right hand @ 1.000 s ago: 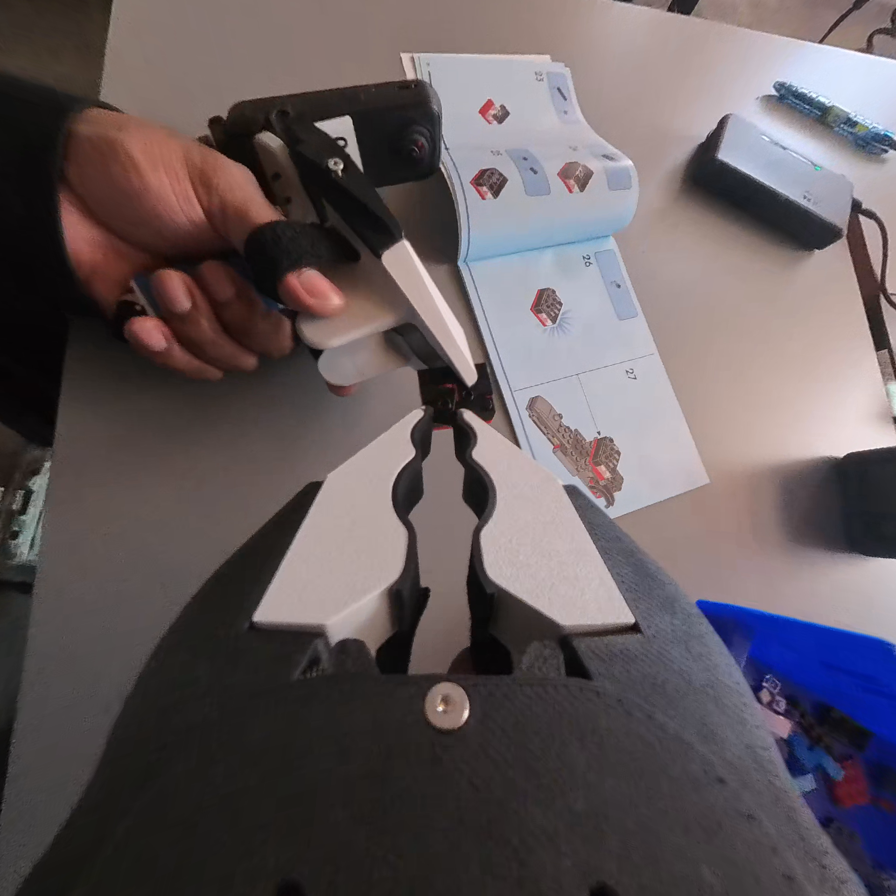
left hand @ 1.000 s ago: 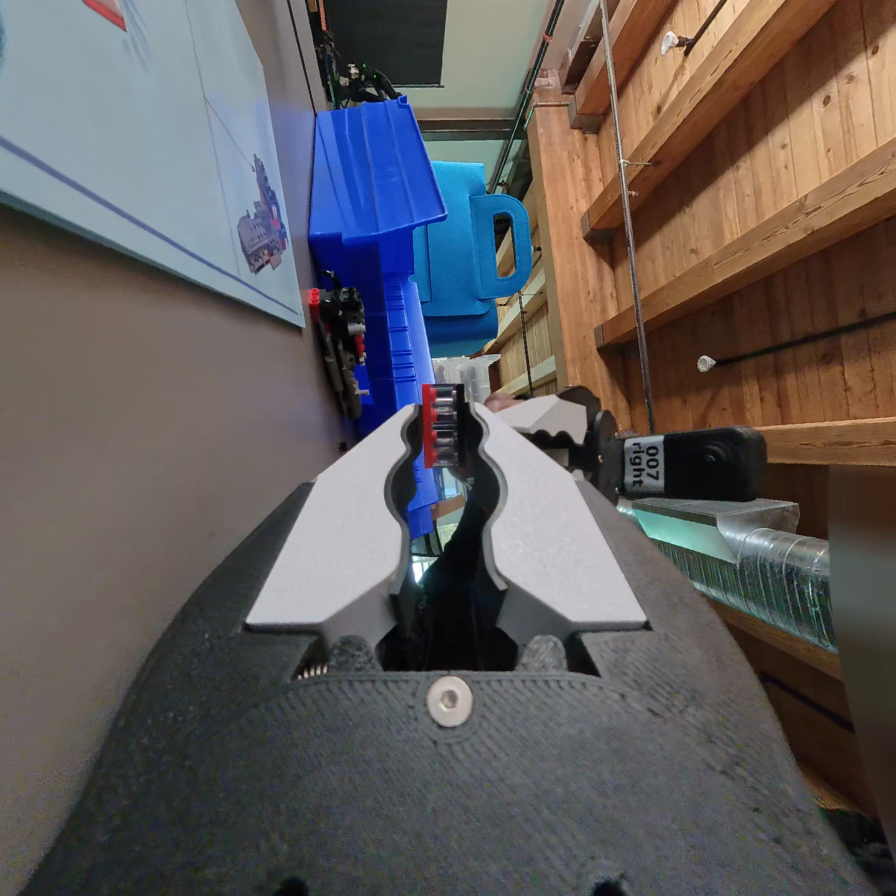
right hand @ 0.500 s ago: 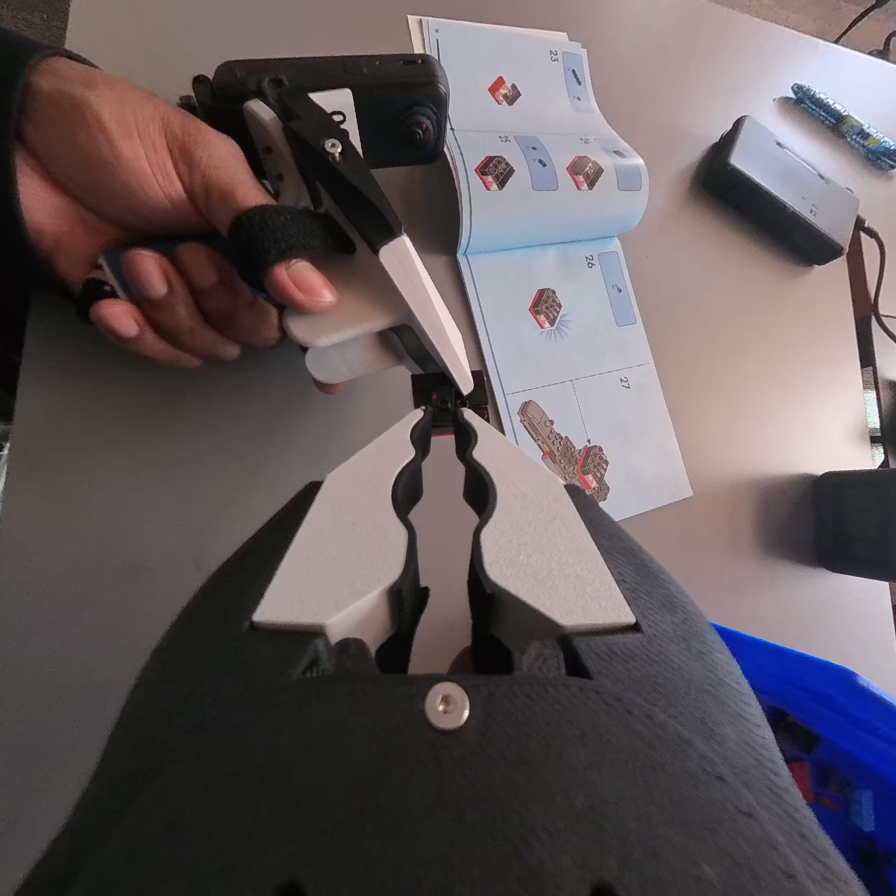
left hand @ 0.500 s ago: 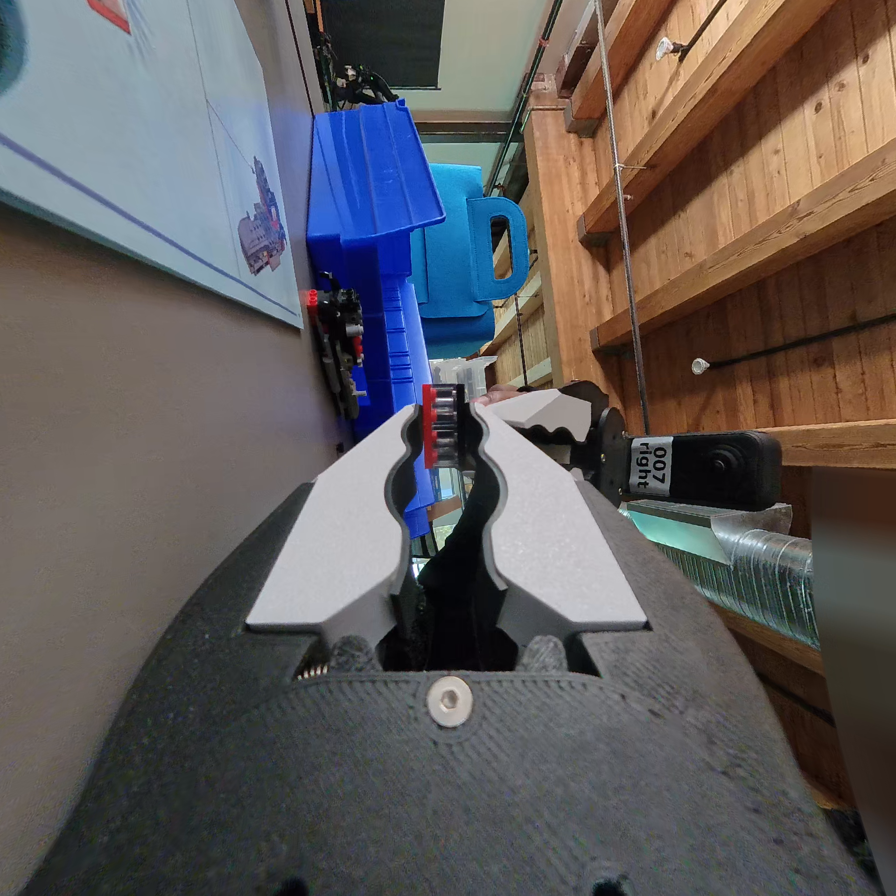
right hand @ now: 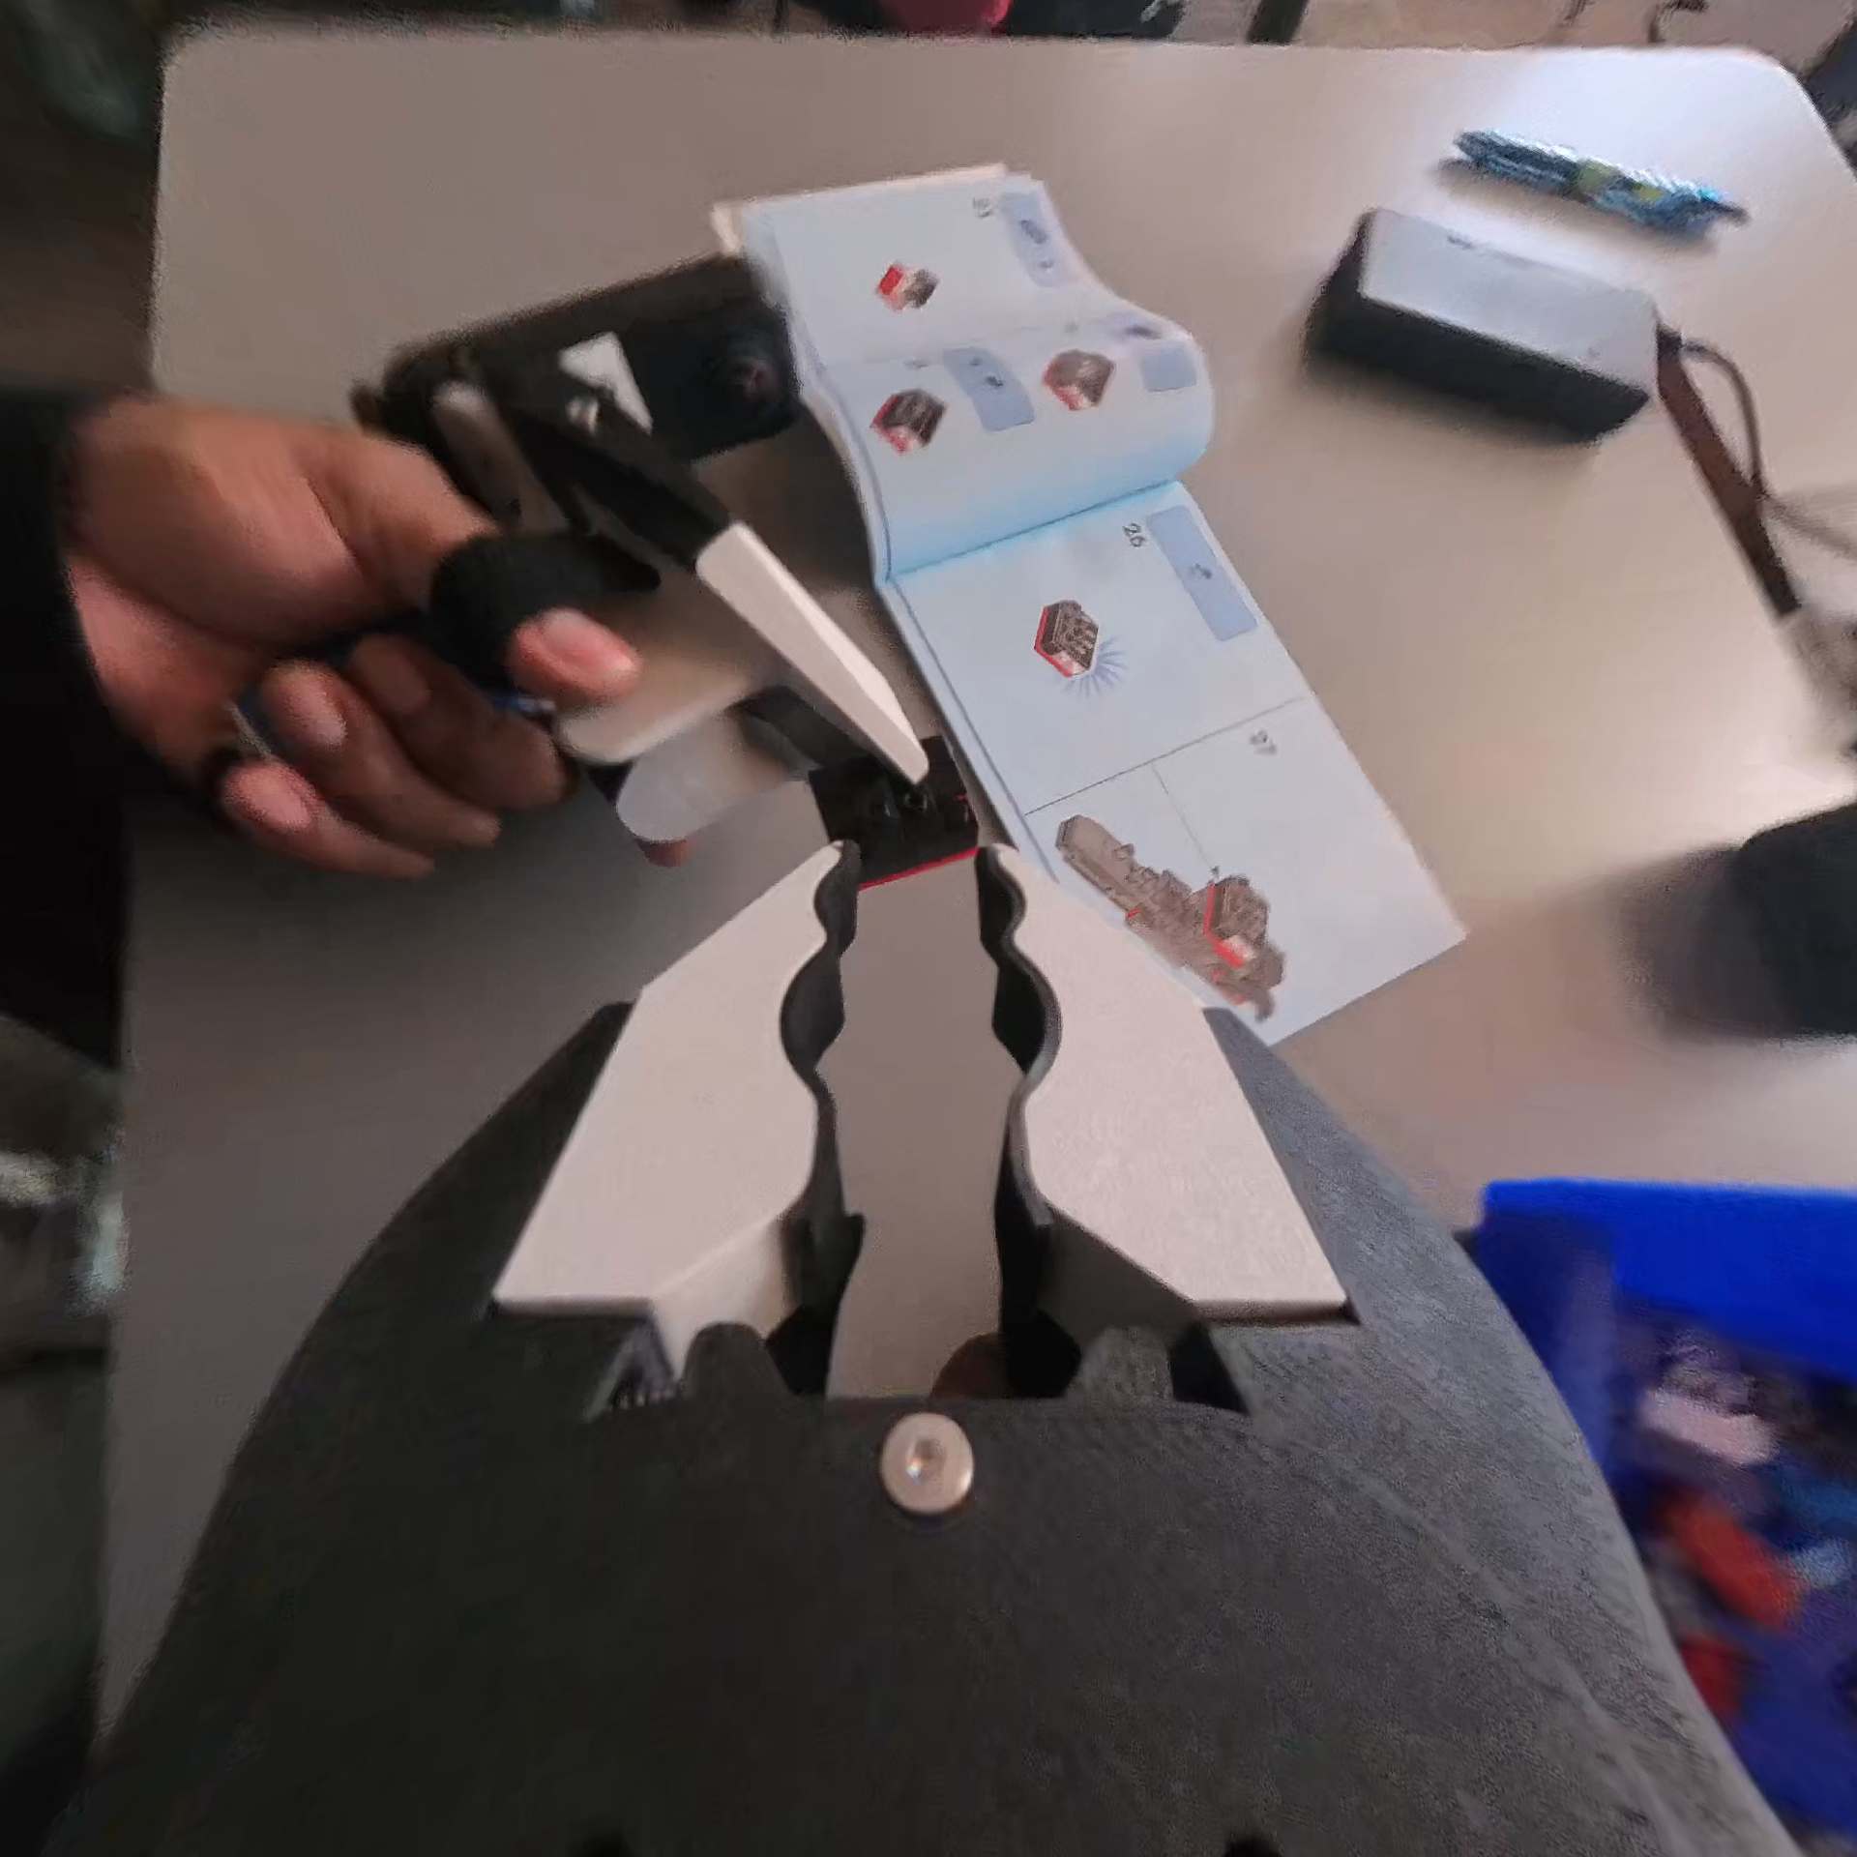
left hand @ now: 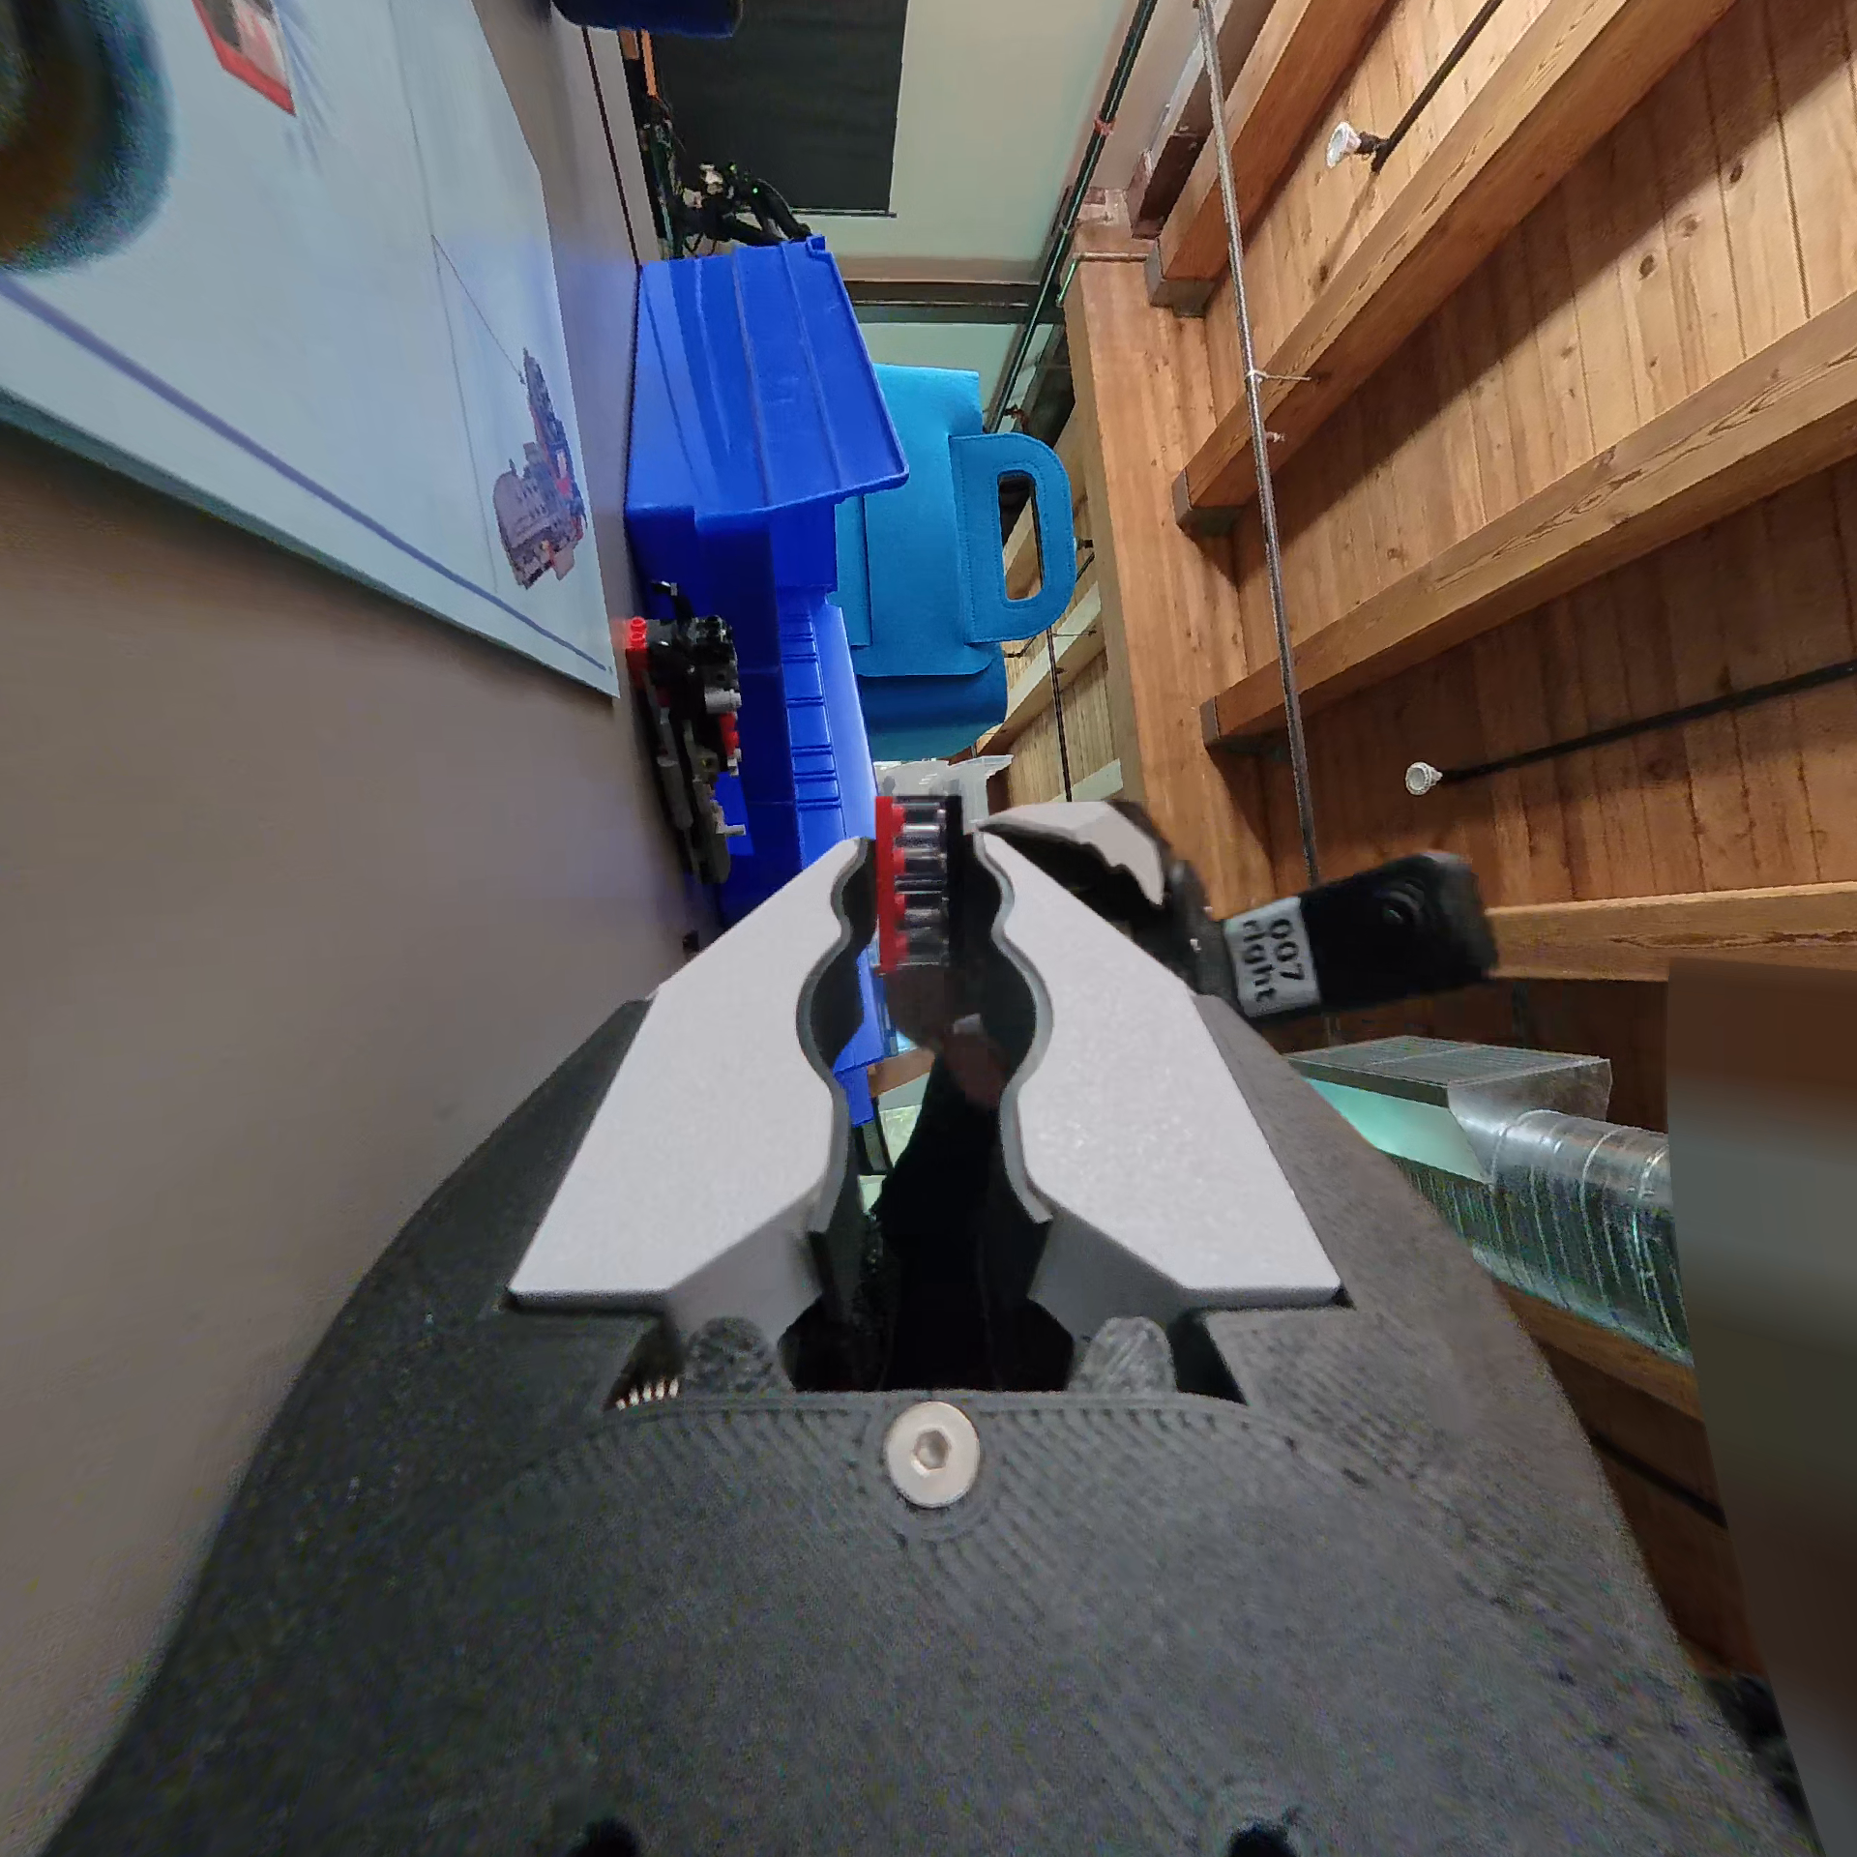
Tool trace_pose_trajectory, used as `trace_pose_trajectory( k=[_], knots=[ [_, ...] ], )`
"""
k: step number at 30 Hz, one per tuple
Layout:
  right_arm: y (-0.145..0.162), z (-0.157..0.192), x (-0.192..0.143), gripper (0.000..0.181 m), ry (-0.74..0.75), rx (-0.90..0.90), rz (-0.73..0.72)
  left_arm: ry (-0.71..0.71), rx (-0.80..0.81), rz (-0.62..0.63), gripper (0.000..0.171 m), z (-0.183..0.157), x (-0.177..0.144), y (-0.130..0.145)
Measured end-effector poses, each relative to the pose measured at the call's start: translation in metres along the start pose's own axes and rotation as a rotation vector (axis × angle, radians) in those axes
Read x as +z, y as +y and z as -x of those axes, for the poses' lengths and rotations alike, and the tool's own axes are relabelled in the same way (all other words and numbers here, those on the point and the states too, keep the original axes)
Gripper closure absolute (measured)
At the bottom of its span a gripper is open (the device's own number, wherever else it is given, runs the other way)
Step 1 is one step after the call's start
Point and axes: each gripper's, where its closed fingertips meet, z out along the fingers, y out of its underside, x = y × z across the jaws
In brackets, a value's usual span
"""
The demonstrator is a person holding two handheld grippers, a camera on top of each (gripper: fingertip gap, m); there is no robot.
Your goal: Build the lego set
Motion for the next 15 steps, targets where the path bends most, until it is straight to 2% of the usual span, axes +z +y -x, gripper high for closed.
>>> trace_pose_trajectory(
  k=[5,8,11,15],
  knots=[
    [0.007,0.003,-0.005,0.149,-0.09,0.584,-0.259,0.024,0.0,0.0,0.154,-0.003,0.001,-0.001],
    [0.007,0.006,-0.004,0.145,-0.189,0.84,-0.392,0.039,0.003,0.01,0.154,-0.006,0.002,0.001],
    [0.005,0.004,-0.003,0.144,-0.242,0.964,-0.453,0.059,0.005,0.014,0.155,-0.009,0.002,0.002],
    [-0.002,0.007,0.0,0.144,-0.316,1.023,-0.481,0.083,0.002,0.028,0.155,-0.012,0.003,0.004]
  ],
)
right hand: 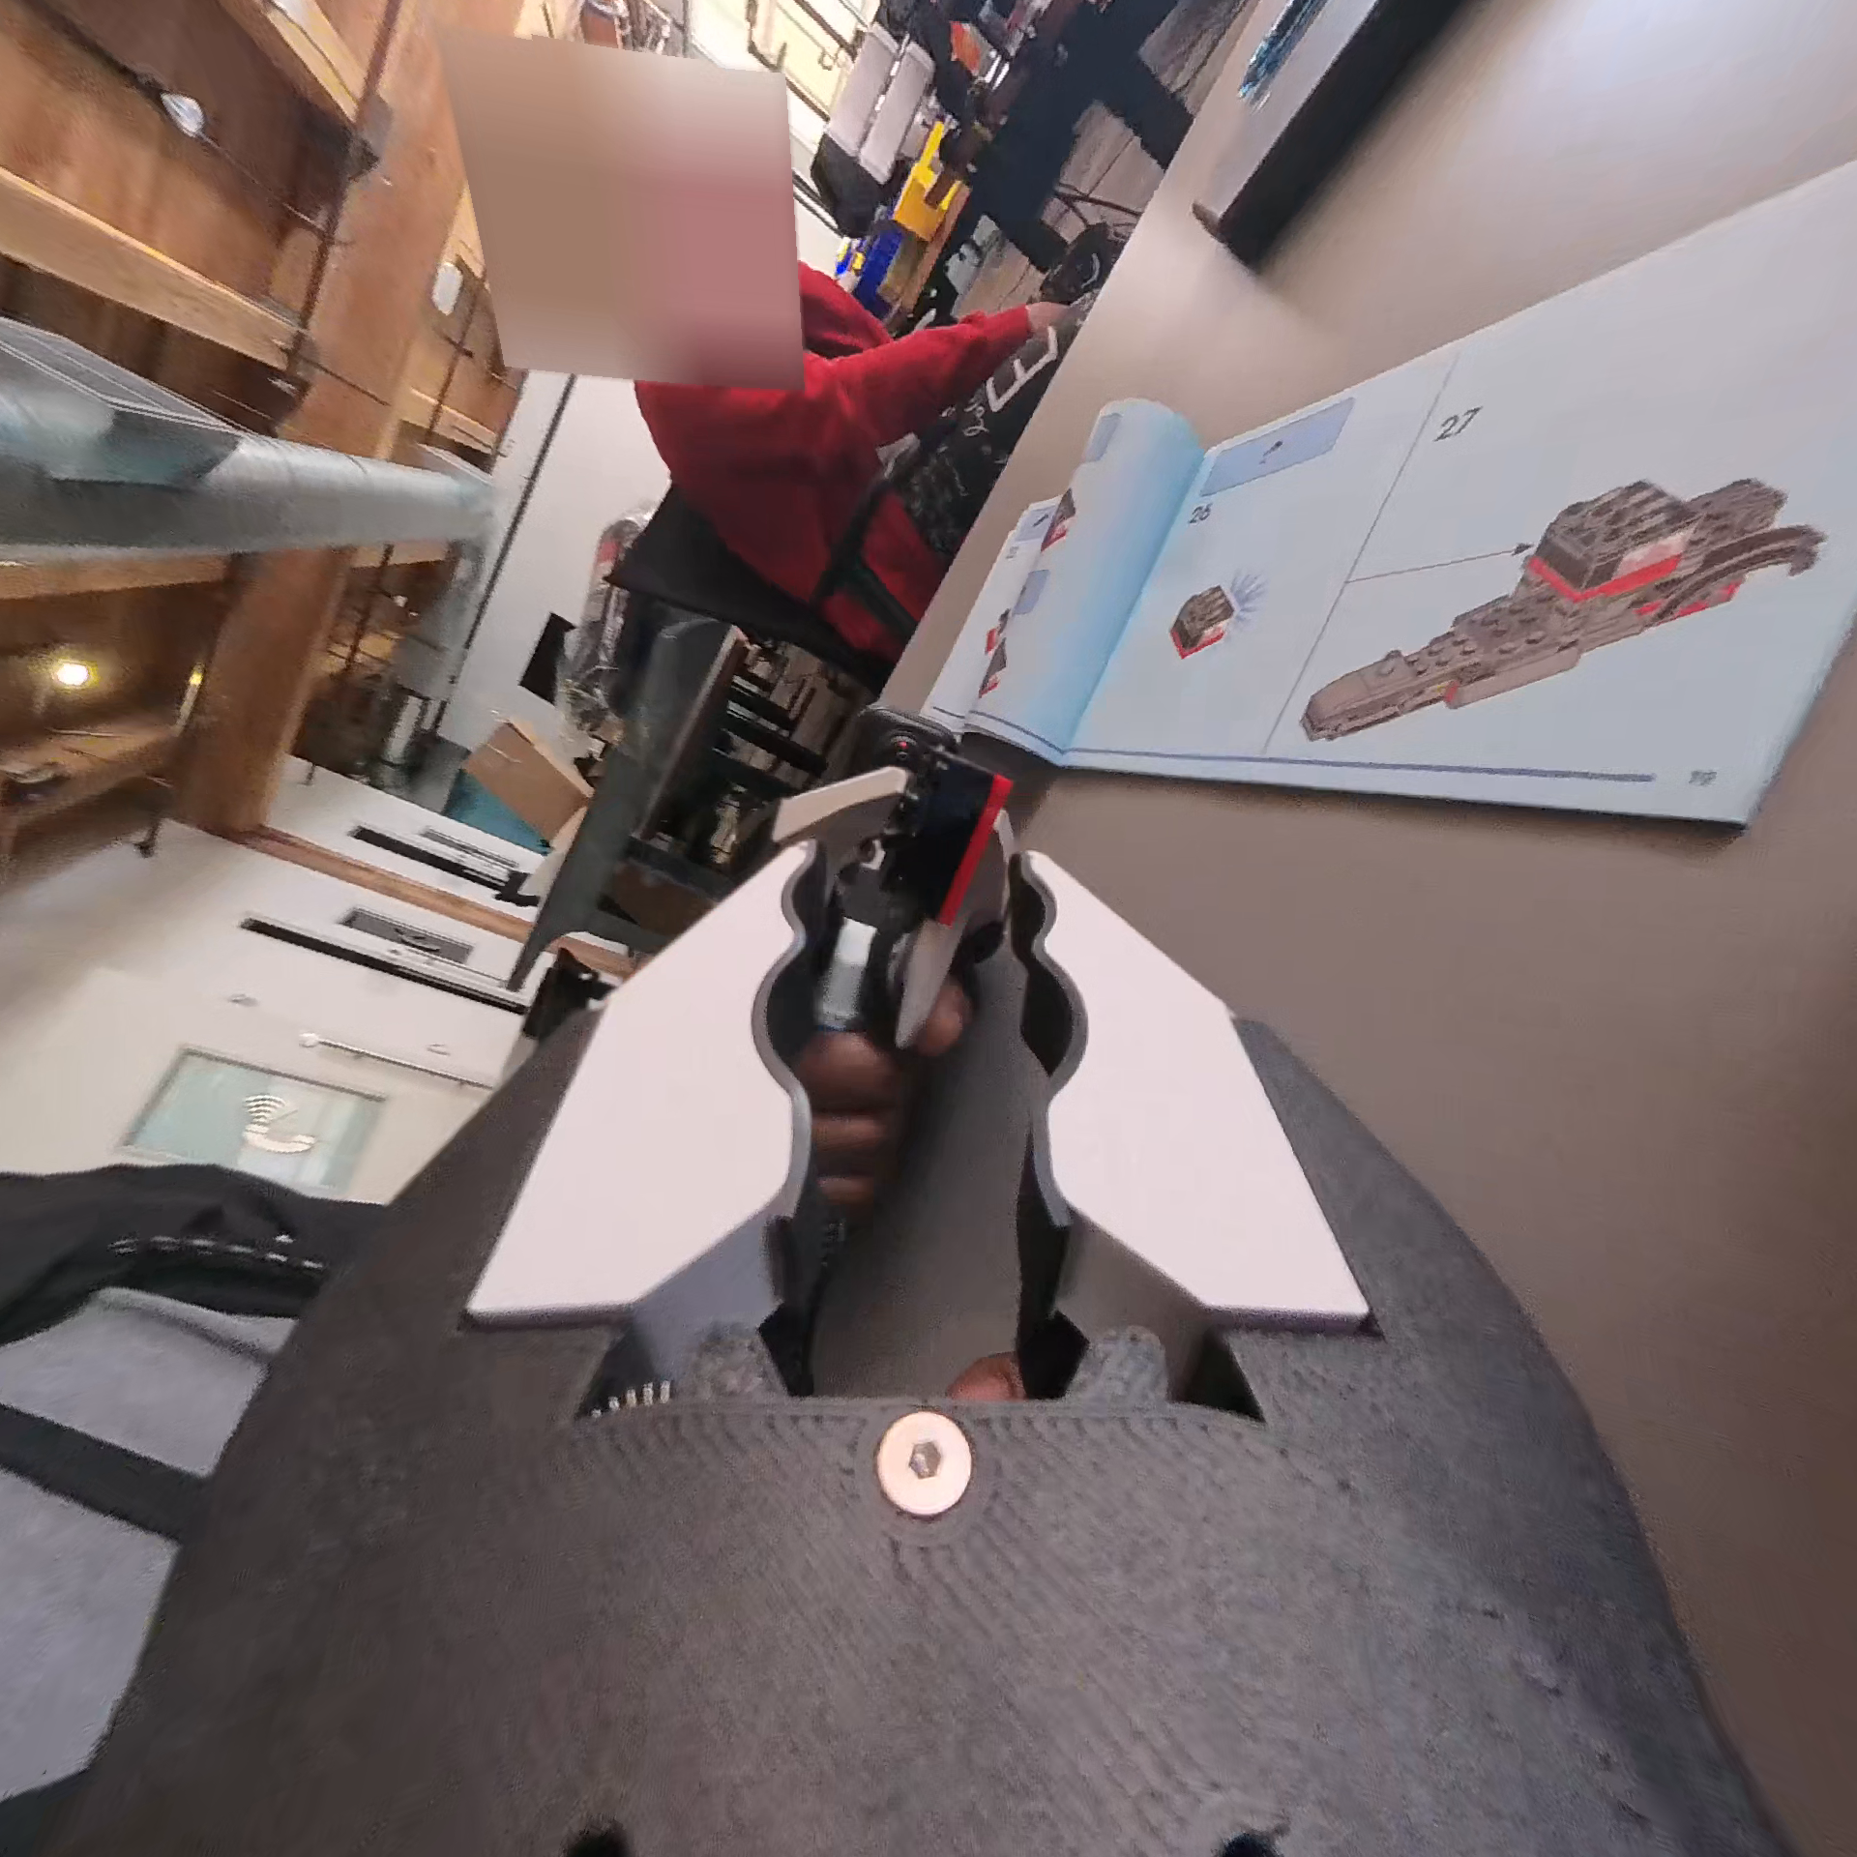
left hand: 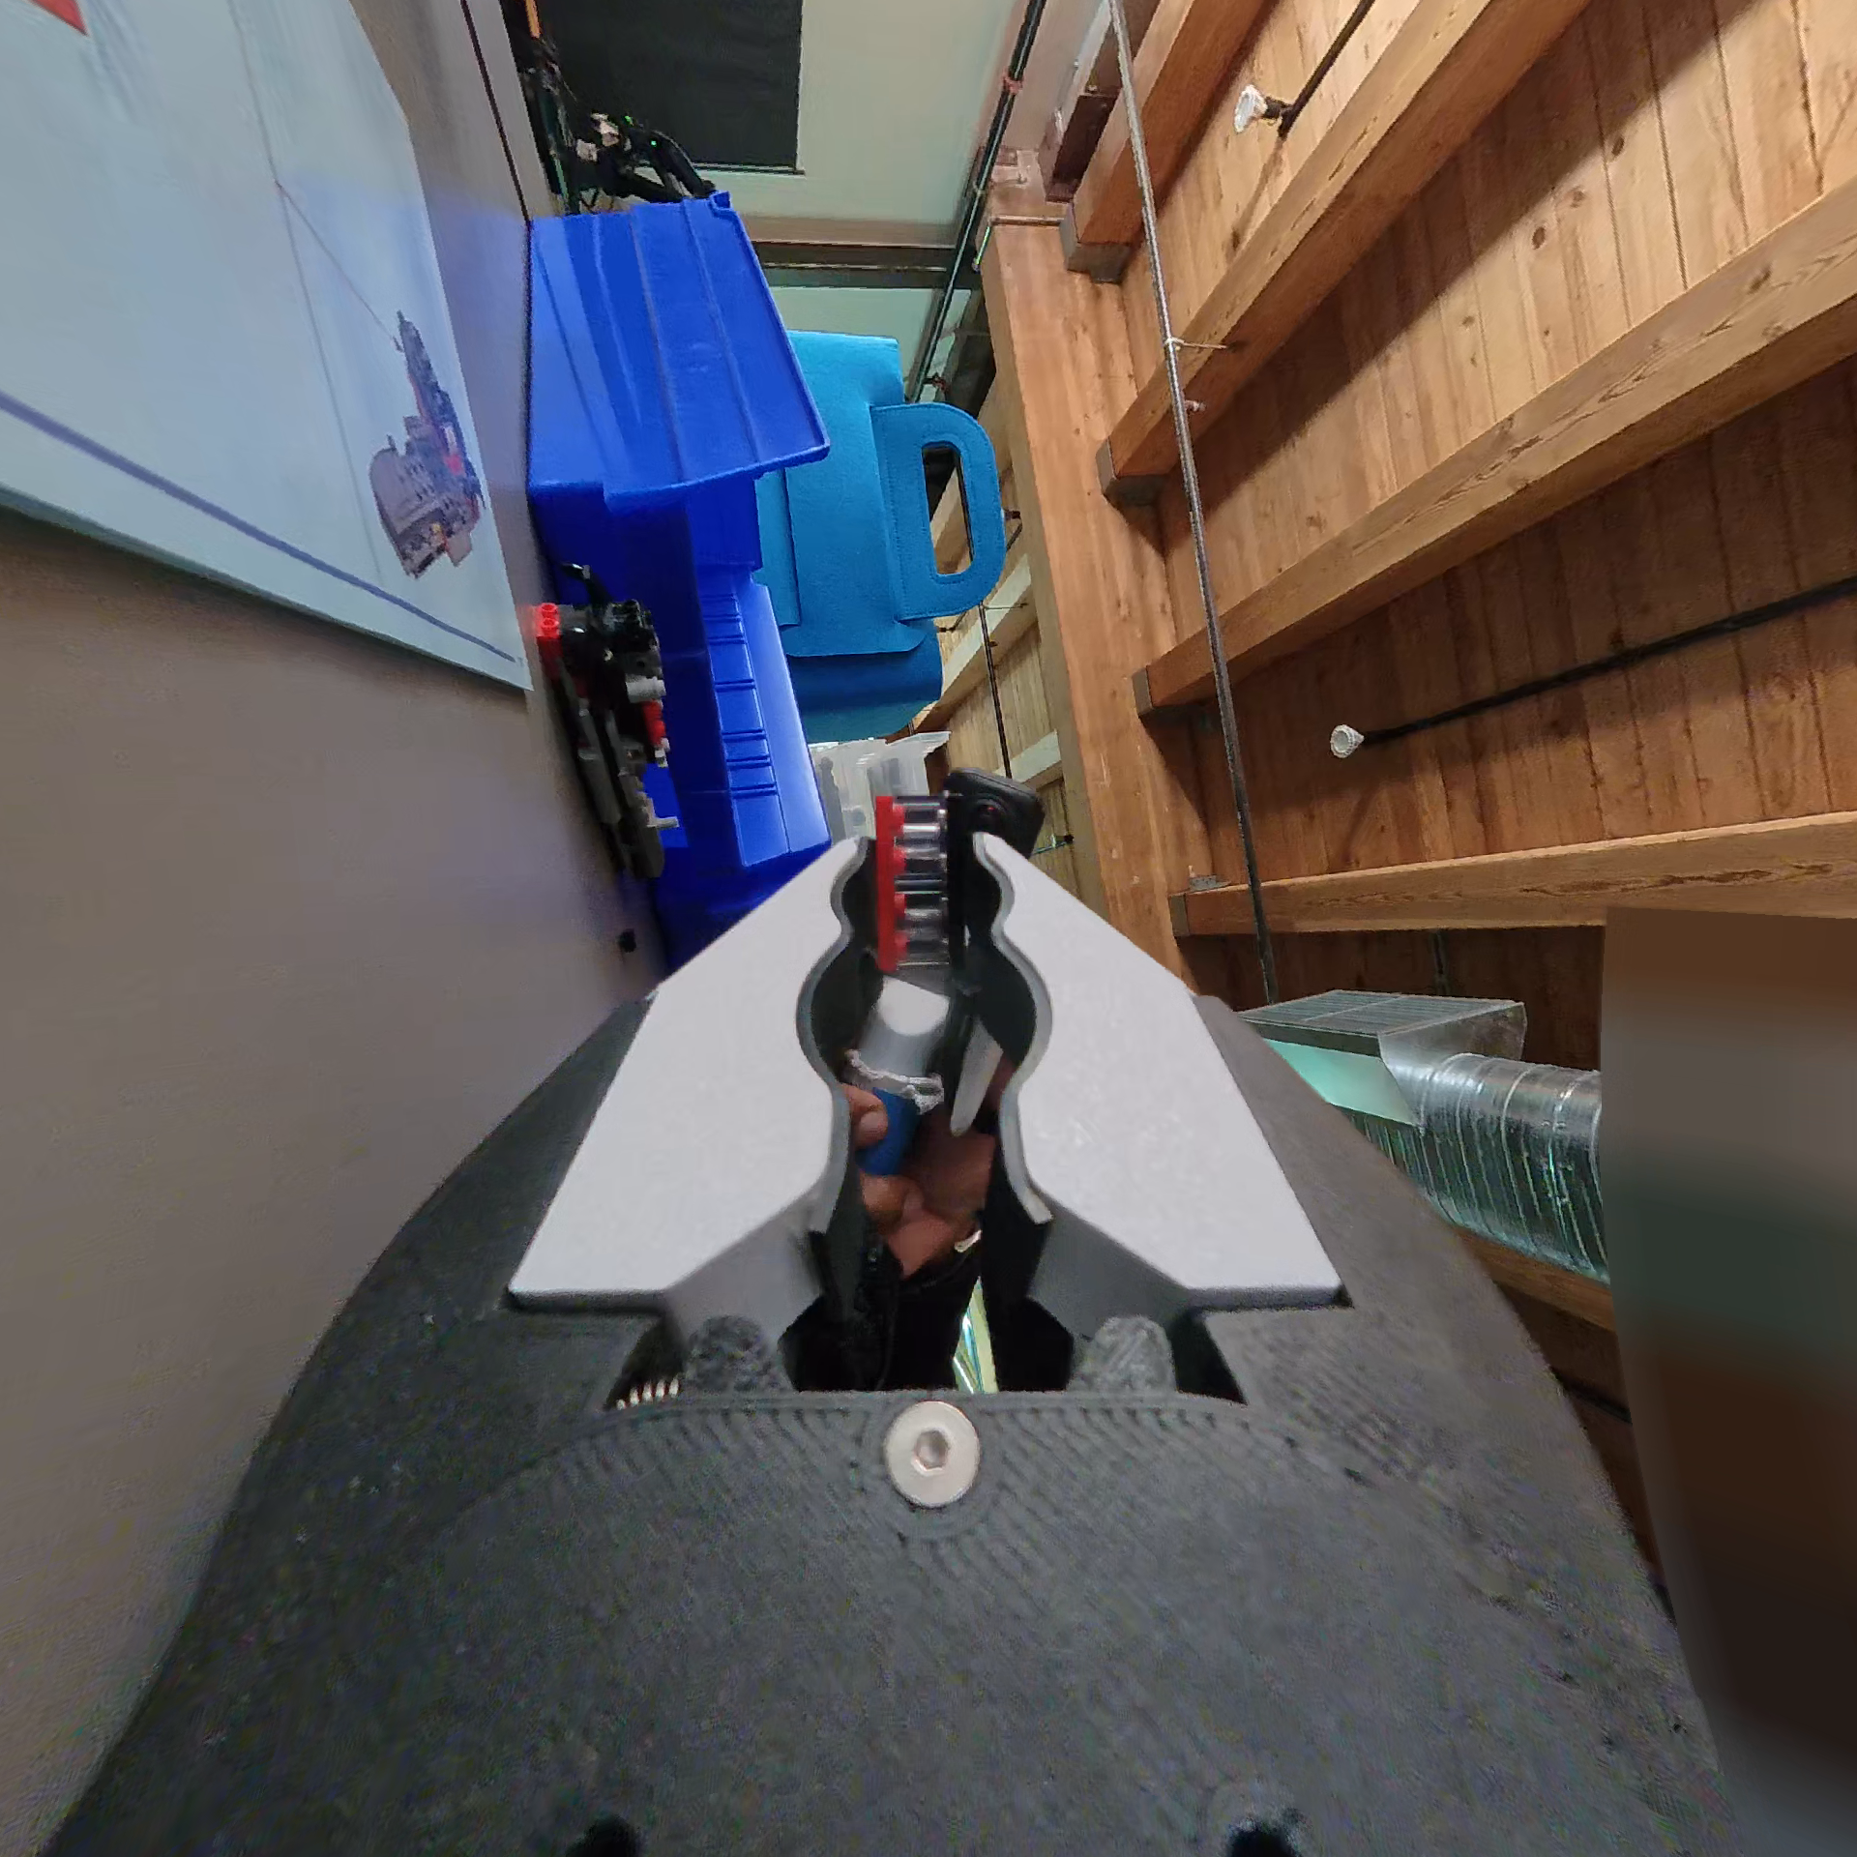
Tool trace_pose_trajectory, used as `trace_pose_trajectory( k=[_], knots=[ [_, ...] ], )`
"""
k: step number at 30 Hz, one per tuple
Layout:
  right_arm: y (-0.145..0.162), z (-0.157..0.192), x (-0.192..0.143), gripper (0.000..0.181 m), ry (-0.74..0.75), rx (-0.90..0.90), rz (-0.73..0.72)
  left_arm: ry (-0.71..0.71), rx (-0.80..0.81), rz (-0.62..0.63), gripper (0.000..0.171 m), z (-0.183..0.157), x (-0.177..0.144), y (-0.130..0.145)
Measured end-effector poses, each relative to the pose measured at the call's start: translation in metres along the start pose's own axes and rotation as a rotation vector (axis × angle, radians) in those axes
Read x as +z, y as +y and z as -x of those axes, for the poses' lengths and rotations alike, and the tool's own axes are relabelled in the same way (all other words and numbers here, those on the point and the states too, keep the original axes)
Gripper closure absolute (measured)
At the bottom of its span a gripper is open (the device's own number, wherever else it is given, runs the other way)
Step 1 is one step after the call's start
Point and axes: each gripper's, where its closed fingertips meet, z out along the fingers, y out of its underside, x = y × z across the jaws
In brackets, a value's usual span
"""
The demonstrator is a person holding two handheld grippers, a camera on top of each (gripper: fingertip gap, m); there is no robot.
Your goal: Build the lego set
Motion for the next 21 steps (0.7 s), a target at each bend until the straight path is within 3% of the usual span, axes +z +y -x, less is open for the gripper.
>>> trace_pose_trajectory(
  k=[21],
  knots=[
    [0.0048,-0.0009,0.0013,0.159,-0.074,0.088,0.009,0.0,0.048,0.049,0.155,-0.0022,0.0043,0.0085]
  ],
)
